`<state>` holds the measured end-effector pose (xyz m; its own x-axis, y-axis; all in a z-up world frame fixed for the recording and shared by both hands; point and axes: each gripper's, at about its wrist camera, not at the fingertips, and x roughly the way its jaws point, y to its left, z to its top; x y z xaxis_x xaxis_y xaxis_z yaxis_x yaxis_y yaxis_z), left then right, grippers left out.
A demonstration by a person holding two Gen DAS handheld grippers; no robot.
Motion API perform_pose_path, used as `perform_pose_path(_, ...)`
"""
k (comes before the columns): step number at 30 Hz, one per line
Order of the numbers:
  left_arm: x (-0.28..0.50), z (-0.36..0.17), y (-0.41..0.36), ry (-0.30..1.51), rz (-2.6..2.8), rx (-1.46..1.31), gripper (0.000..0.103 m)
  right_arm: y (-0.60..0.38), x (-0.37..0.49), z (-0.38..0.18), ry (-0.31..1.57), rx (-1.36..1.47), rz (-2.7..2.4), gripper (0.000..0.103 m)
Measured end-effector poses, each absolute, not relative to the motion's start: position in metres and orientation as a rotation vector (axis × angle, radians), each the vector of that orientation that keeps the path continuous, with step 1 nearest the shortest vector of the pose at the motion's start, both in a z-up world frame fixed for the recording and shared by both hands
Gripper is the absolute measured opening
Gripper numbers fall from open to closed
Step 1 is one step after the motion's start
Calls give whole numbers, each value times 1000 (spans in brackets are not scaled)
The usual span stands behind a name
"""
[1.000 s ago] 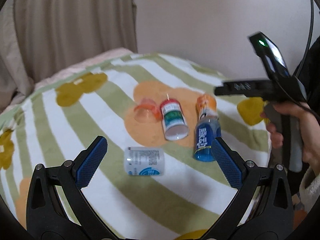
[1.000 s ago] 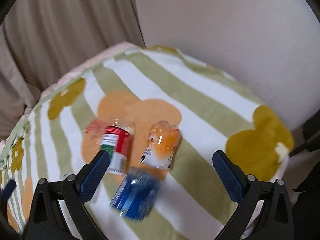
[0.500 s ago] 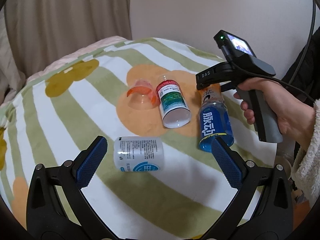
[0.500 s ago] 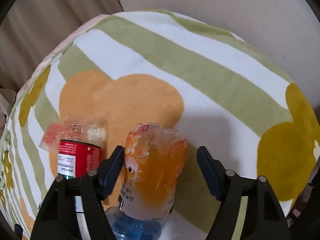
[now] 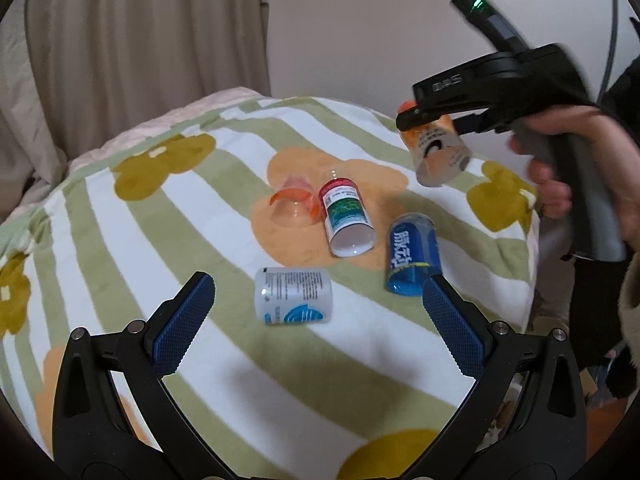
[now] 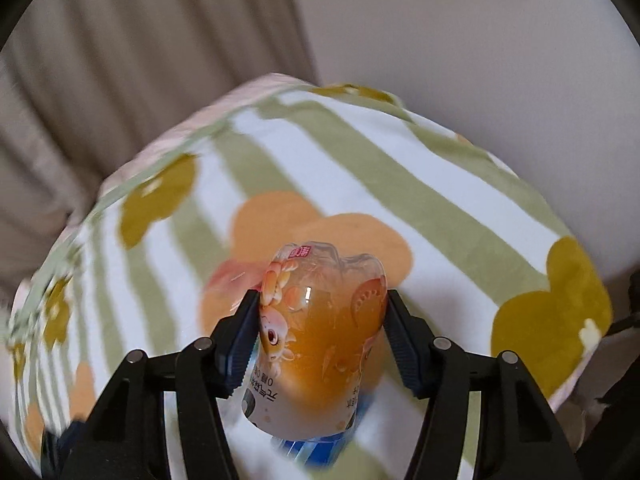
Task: Flip cup upside down
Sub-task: 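Lift and turn the orange bottle with the right gripper, set it down, open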
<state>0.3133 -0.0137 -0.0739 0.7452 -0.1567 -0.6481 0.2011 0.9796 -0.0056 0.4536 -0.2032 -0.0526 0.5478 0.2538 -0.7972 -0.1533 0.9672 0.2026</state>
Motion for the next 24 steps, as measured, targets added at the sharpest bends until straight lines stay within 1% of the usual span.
perform_pose_path(3,288,-67,-5,687,-181,72,103,-188,412,-37,957,79,319,56)
perform_pose_path(5,269,-67,4,691,-164,60,103,-180,390,-39,975,78,357,56)
perform_pose_path(12,228,-78,27,724,-99,20,103,-155,321,-92,1080,126,416,56)
perform_pose_path(17,212,-83,40,732,-91,-6,103,-131,300,-134,1156,186,437,56)
perform_pose_path(24,207,-92,56,747,-61,-14,103,-101,311,-175,1226,119,426,56)
